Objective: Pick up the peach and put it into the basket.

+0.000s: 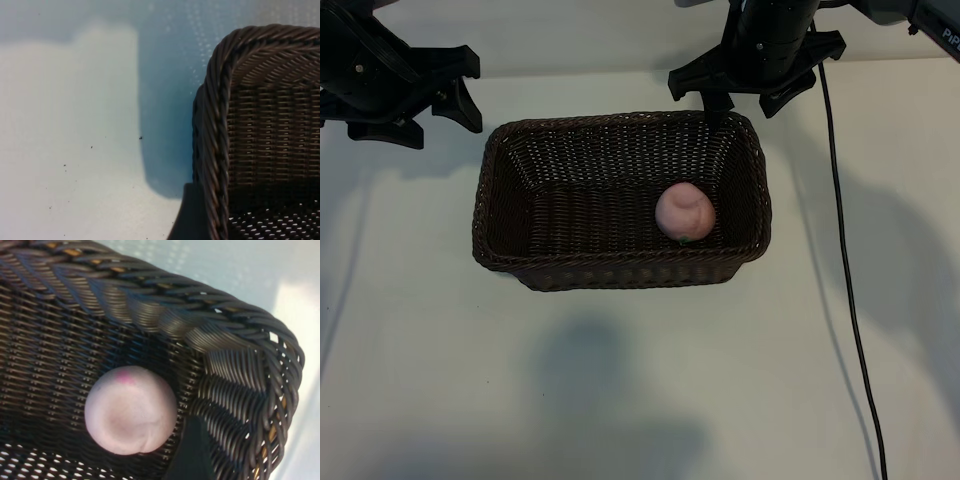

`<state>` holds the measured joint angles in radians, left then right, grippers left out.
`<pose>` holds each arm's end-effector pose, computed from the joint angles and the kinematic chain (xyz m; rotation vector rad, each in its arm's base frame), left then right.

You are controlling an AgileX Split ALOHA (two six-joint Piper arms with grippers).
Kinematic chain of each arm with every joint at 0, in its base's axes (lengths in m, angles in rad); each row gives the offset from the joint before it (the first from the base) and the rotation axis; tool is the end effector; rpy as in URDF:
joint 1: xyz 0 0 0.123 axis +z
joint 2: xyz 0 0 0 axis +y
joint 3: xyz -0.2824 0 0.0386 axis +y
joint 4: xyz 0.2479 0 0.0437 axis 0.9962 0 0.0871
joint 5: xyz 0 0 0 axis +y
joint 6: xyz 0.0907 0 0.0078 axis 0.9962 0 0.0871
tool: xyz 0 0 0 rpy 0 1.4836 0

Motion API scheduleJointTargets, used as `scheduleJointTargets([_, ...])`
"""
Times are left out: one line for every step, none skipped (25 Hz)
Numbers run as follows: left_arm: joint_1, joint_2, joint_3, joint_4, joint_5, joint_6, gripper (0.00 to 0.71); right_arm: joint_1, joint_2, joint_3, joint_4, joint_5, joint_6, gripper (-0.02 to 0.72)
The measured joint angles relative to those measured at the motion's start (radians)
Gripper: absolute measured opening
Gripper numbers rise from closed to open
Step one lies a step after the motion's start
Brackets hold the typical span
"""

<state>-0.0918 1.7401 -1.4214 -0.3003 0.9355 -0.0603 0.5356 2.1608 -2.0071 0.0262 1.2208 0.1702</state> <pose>0.3676 -0.0556 0.2781 -0.1338 2.7287 -0.4234 0.3998 0.2399 0.2540 -0.5154 2.8327 0.1770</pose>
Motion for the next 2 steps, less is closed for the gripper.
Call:
scheduleJointTargets([0.0, 0.0, 0.0, 0.0, 0.0, 0.0, 0.591, 0.0, 0.0, 0.0, -0.001, 0.0, 0.0, 0.587])
scheduleJointTargets([0.0, 0.0, 0.0, 0.0, 0.0, 0.0, 0.591, 0.0, 0.0, 0.0, -0.001, 0.0, 0.0, 0.587])
